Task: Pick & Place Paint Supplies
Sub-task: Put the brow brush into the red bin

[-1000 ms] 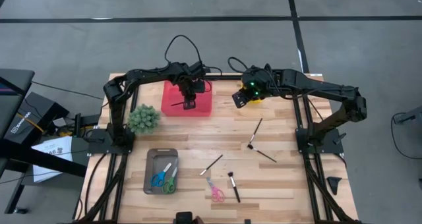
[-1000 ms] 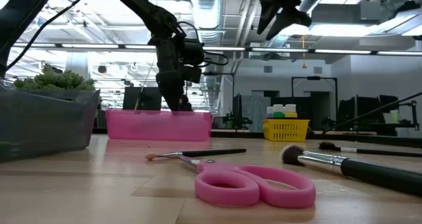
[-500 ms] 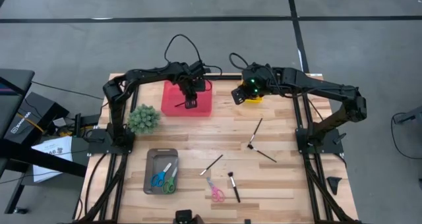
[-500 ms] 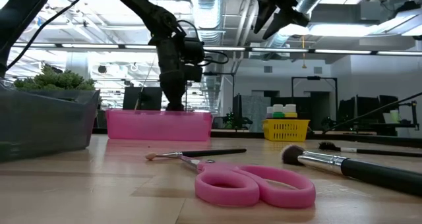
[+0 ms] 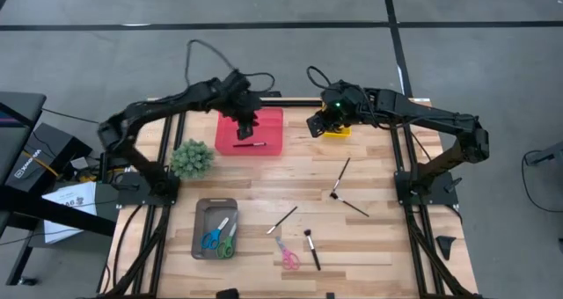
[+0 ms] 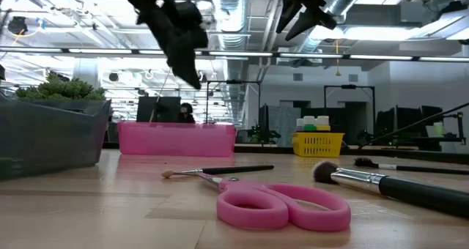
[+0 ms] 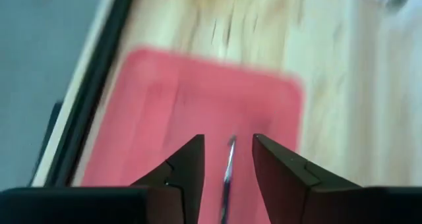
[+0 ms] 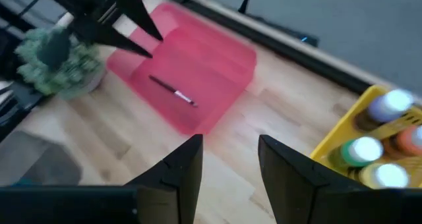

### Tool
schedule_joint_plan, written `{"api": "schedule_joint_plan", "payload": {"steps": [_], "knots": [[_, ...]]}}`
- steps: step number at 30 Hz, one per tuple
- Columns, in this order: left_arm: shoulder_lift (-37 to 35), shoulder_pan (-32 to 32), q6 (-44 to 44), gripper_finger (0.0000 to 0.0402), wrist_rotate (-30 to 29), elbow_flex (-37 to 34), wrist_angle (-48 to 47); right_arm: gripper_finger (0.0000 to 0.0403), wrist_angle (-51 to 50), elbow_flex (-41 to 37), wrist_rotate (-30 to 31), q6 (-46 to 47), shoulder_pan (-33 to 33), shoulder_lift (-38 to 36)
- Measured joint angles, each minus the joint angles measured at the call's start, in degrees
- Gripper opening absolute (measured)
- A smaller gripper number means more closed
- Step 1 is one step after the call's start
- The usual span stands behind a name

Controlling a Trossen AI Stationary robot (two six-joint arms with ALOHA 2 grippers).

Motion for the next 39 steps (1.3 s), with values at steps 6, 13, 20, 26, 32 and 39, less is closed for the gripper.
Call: {"api": "schedule_joint_plan", "payload": {"steps": [6, 13, 20, 26, 32, 39], "knots": [[-12.16, -0.31, -11.26, 0.0115, 0.47, -15.16, 20.43, 0.0143, -0.57, 0.0, -5.43, 0.9, -1.48, 0.0], [-19.05, -0.65, -13.16, 0.0111, 0.48, -27.22, 33.17, 0.0143, -0.83, 0.0, -5.49, 8.35, -3.77, 0.09], [-23.81, -1.6, -14.92, 0.011, 1.35, -35.02, 43.25, 0.0143, -6.51, -0.01, -6.7, 13.79, -5.46, 1.94], [-28.58, -3.76, -15.22, 0.011, 6.21, -39.75, 42.29, 0.0143, -10.79, -0.09, -7.54, 18.29, -5.37, 2.64], [-32.88, -8.14, -16.42, 0.011, 6.51, -43.21, 42.19, 0.0143, -12.2, 0.0, -7.76, 24.24, -1.72, 2.56], [-33.98, -11.75, -17.65, 0.011, 5.85, -44.02, 42.17, 0.0143, -15.68, 0.0, -7.31, 31.33, 5.35, 2.54]]}}
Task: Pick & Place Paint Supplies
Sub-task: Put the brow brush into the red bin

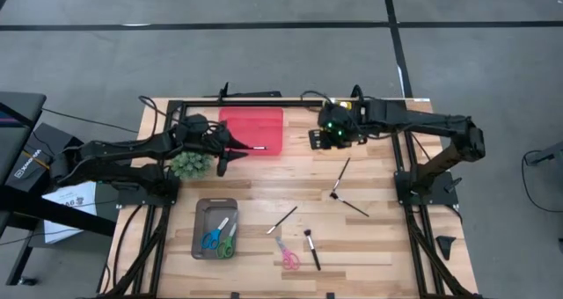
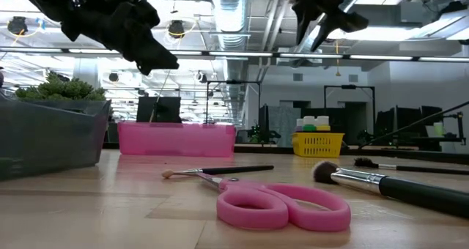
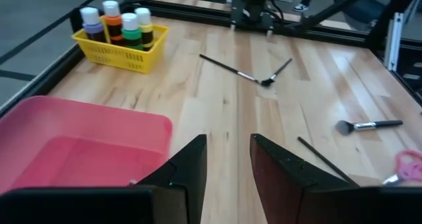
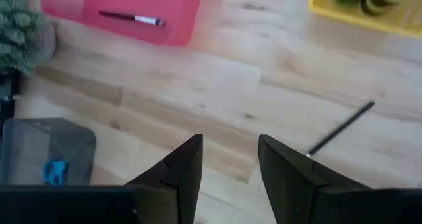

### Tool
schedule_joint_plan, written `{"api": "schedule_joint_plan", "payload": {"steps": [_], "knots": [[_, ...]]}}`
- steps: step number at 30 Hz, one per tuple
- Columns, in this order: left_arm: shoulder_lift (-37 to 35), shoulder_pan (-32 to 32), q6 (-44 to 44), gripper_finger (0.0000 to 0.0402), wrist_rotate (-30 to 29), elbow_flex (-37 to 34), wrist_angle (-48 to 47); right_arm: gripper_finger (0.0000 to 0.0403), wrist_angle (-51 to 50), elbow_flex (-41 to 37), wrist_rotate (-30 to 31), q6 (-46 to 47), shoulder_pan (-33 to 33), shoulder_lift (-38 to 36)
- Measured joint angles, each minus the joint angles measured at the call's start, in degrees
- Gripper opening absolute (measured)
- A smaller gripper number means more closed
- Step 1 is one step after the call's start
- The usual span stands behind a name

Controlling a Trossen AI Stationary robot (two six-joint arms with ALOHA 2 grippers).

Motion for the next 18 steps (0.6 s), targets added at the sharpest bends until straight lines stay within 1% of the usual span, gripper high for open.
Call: {"api": "schedule_joint_plan", "payload": {"steps": [5, 9, 13, 16, 18], "knots": [[0.02, -1.13, -0.32, 0.011, -0.11, 0.0, 0.03, 0.0143, -1.13, 0.0, 1.31, 3.08, 4.29, 0.0], [0.02, -2.24, -2.67, 0.011, -0.28, 0.0, 0.03, 0.0143, -3.22, 0.0, 1.77, 4.54, 7.32, 0.0], [0.02, -4.46, -4.91, 0.011, -0.27, 0.0, 0.03, 0.0143, -3.58, 0.0, 4.1, 4.48, 11.13, 0.0], [0.02, -6.31, -7.88, 0.011, -0.47, 0.0, 0.17, 0.0143, -4.79, 0.0, 4.23, 2.86, 13.7, 0.0], [0.04, -7.74, -10.9, 0.0111, -2.3, 0.0, 1.0, 0.0143, -6.5, 0.0, 4.29, 1.19, 15.56, 0.0]]}}
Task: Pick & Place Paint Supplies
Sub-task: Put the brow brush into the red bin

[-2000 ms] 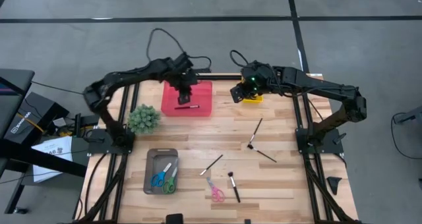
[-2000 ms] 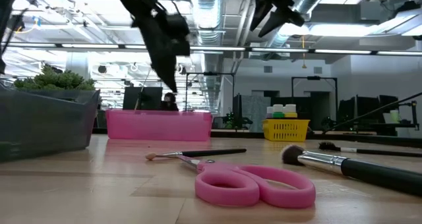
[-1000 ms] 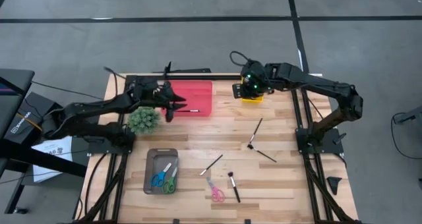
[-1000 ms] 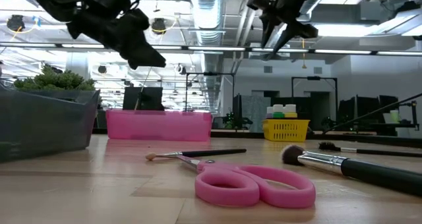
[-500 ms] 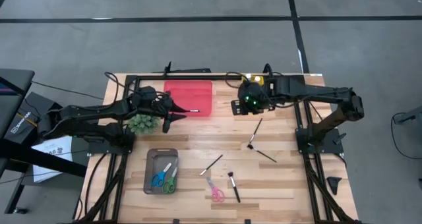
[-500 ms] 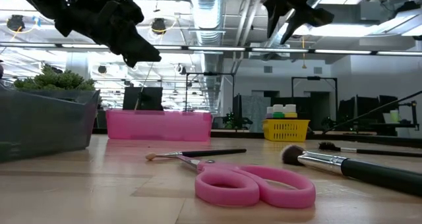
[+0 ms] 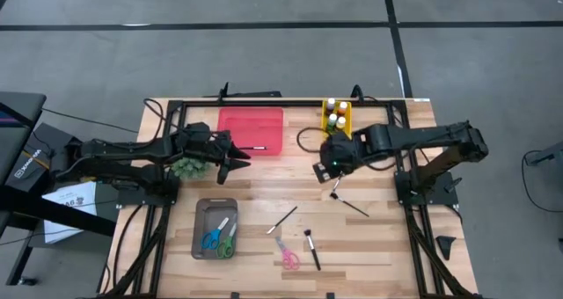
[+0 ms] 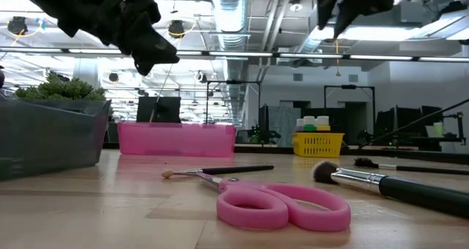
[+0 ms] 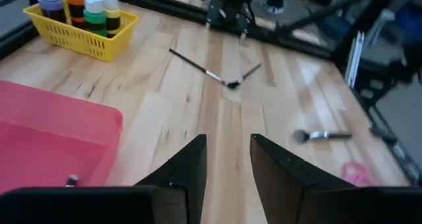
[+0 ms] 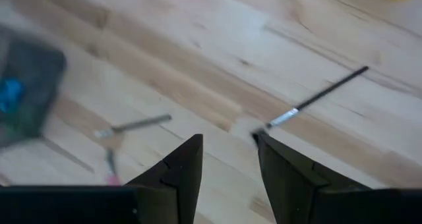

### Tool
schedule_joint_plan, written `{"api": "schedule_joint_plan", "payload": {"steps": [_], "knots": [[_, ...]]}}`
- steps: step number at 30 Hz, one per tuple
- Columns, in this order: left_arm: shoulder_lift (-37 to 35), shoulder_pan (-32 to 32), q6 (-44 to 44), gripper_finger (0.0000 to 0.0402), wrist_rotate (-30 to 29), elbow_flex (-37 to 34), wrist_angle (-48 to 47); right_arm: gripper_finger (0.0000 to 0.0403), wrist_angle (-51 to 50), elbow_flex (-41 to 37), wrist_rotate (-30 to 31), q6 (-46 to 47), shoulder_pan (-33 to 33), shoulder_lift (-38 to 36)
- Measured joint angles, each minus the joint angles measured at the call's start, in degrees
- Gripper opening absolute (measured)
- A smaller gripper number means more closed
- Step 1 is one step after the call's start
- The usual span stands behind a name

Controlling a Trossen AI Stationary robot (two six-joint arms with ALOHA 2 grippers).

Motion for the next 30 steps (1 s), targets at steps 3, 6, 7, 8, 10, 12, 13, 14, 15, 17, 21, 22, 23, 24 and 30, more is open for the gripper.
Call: {"api": "schedule_joint_plan", "payload": {"steps": [3, 6, 7, 8, 10, 12, 13, 14, 15, 17, 21, 22, 23, 24, 30], "knots": [[0.0, -2.13, -5.49, 0.0111, -4.49, 0.0, 2.85, 0.0143, -4.8, 0.0, 0.04, -2.49, 2.92, 0.0], [0.0, -3.94, -11.48, 0.0111, -11.61, 0.01, 7.1, 0.0143, -10.6, 0.0, 1.51, -2.51, 5.4, 0.0], [0.0, -4.32, -13.28, 0.0111, -14.06, 0.02, 8.48, 0.0143, -12.16, 0.0, 2.46, -2.32, 6.06, 0.0], [0.0, -4.53, -14.79, 0.0111, -16.27, 0.02, 9.77, 0.0143, -13.48, 0.0, 3.83, -2.21, 6.59, 0.0], [0.0, -4.65, -18.07, 0.011, -20.0, 0.02, 11.76, 0.0143, -14.81, -0.04, 5.67, -2.18, 7.08, 0.0], [0.0, -4.62, -21.43, 0.011, -22.59, 0.02, 13.3, 0.0143, -13.7, -0.93, 5.79, -2.17, 6.53, -0.02], [0.0, -4.62, -23.13, 0.011, -23.68, 0.02, 13.95, 0.0143, -12.72, -1.65, 5.64, -2.19, 6.15, 0.0], [0.0, -4.62, -24.59, 0.011, -24.44, 0.02, 14.42, 0.0143, -11.14, -2.7, 5.48, -2.24, 5.78, 0.0], [0.0, -4.62, -26.09, 0.011, -24.72, 0.02, 14.72, 0.0143, -8.83, -4.19, 5.34, -2.64, 5.36, -0.03], [0.0, -4.63, -29.06, 0.011, -24.77, 0.02, 14.97, 0.0143, -2.97, -8.05, 4.54, -4.33, 4.73, 0.12], [0.0, -5.63, -34.1, 0.011, -25.02, 0.02, 15.7, 0.0143, 10.81, -16.09, 1.25, -7.2, 3.96, 0.17], [0.0, -6.15, -34.61, 0.011, -25.02, 0.02, 16.28, 0.0143, 14.11, -18.19, 0.99, -7.05, 3.95, 0.17], [0.01, -6.77, -35.22, 0.011, -25.02, 0.02, 16.96, 0.0143, 16.56, -20.16, 0.85, -6.49, 3.96, 0.17], [0.02, -7.42, -35.57, 0.011, -25.01, 0.02, 17.79, 0.0143, 18.81, -22.09, 0.79, -5.94, 3.95, 0.17], [0.02, -12.26, -36.89, 0.011, -26.56, 0.04, 25.61, 0.0143, 22.22, -31.11, -1.51, -3.68, 3.97, 0.17]]}}
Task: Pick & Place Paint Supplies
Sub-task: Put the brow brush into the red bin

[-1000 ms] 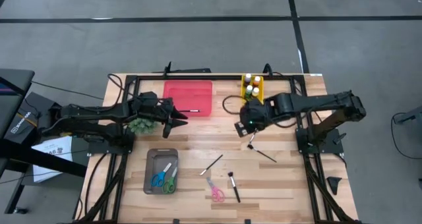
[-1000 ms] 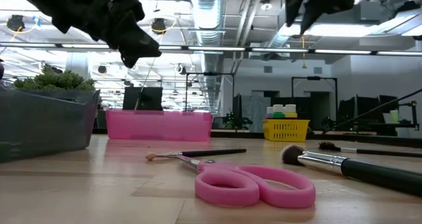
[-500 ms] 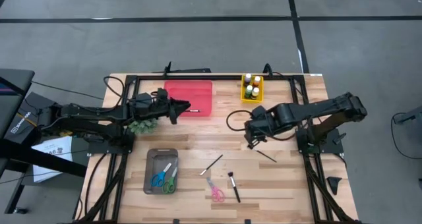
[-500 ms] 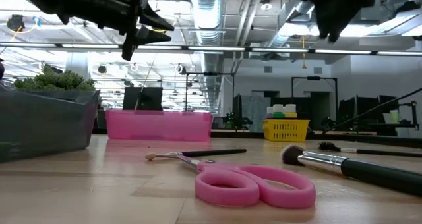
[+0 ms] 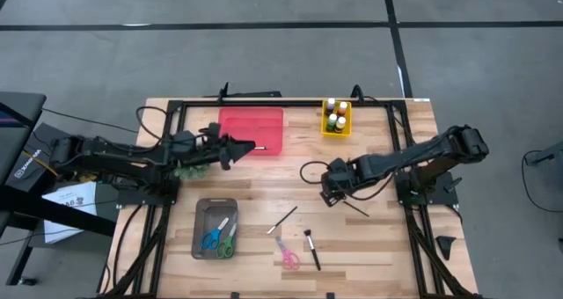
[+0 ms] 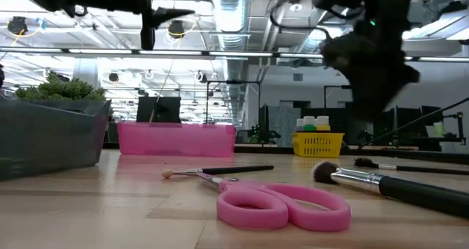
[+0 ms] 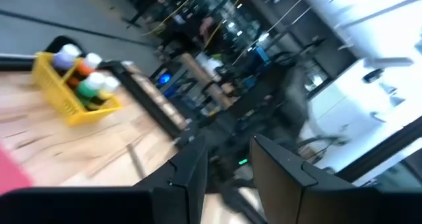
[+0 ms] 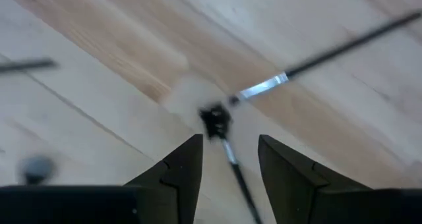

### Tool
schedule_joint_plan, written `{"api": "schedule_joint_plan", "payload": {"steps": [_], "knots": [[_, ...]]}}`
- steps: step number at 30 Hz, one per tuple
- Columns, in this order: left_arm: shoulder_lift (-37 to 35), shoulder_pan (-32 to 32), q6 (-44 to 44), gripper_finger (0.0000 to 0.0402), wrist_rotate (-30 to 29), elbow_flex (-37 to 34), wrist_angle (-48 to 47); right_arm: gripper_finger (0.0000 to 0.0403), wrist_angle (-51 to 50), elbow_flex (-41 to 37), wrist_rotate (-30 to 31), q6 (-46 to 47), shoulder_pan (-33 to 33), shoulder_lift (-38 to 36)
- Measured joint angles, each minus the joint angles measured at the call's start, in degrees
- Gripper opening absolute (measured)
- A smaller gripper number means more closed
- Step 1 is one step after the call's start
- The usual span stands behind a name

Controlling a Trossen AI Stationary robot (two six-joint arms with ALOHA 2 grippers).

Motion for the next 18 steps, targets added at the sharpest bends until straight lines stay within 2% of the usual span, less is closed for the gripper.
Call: {"api": "schedule_joint_plan", "payload": {"steps": [3, 9, 18], "knots": [[0.0, -1.82, 0.15, 0.011, -2.44, 0.02, 1.22, 0.0143, 1.2, -2.77, -0.05, 0.63, 1.02, 0.0], [0.0, -3.23, -0.16, 0.011, -4.38, 0.02, 1.26, 0.0143, 12.13, -5.99, -0.07, 2.69, 3.96, 0.15], [0.0, -4.47, -0.23, 0.011, -6.68, 0.02, 2.23, 0.0143, 13.03, -4.63, 0.69, 2.71, 4.99, 10.29]]}}
